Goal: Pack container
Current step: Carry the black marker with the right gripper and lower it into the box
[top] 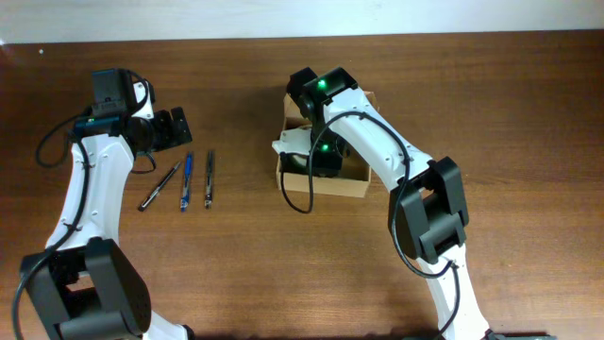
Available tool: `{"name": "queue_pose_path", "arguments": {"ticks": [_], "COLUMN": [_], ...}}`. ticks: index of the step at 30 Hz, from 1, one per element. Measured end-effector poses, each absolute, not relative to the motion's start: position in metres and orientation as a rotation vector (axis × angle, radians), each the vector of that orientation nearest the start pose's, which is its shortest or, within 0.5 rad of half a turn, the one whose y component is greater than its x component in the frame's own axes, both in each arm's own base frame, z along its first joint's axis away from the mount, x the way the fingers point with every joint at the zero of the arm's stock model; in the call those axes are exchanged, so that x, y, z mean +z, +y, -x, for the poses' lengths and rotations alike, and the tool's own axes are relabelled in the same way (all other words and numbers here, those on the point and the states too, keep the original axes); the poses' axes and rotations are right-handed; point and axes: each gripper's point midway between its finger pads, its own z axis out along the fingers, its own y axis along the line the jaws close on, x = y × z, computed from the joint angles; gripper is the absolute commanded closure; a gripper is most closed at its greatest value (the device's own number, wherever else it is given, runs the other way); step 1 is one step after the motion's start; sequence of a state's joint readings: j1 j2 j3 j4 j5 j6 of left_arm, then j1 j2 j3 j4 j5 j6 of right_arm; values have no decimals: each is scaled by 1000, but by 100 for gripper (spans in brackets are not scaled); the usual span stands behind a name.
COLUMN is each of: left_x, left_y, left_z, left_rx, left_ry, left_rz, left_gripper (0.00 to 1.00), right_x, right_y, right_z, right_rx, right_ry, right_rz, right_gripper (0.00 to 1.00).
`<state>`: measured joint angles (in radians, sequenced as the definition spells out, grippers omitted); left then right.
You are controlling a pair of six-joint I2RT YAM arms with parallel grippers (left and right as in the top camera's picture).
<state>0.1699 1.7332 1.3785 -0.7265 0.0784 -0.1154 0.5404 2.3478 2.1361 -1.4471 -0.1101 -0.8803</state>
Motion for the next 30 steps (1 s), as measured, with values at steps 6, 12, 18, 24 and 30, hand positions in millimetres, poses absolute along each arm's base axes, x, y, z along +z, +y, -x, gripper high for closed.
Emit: {"name": "queue_pose_path", "arguments": {"ticks": [6, 12, 18, 24, 30], "left_x": [135, 137, 137, 137, 137], "left_y": [61, 61, 61, 61, 61], "left_z": [-436, -439, -439, -439, -438], "left_rx": [-83, -82, -82, -82, -82], "left_ry": [2575, 2561, 2561, 2561, 2562], "left_rz": [341, 338, 338, 338, 339], "left_gripper": [1, 1, 1, 1, 1], "right_x": [130, 275, 326, 250, 140], "right_y": [249, 231, 202, 220, 231], "right_z": [-378, -372, -374, -404, -418], "right_rx": [146, 16, 43, 113, 208], "right_ry": [2362, 2145, 2103, 2239, 2471], "right_rz": [1900, 1597, 1401, 1461, 1546], "right_gripper": [54, 43, 53, 61, 61]}}
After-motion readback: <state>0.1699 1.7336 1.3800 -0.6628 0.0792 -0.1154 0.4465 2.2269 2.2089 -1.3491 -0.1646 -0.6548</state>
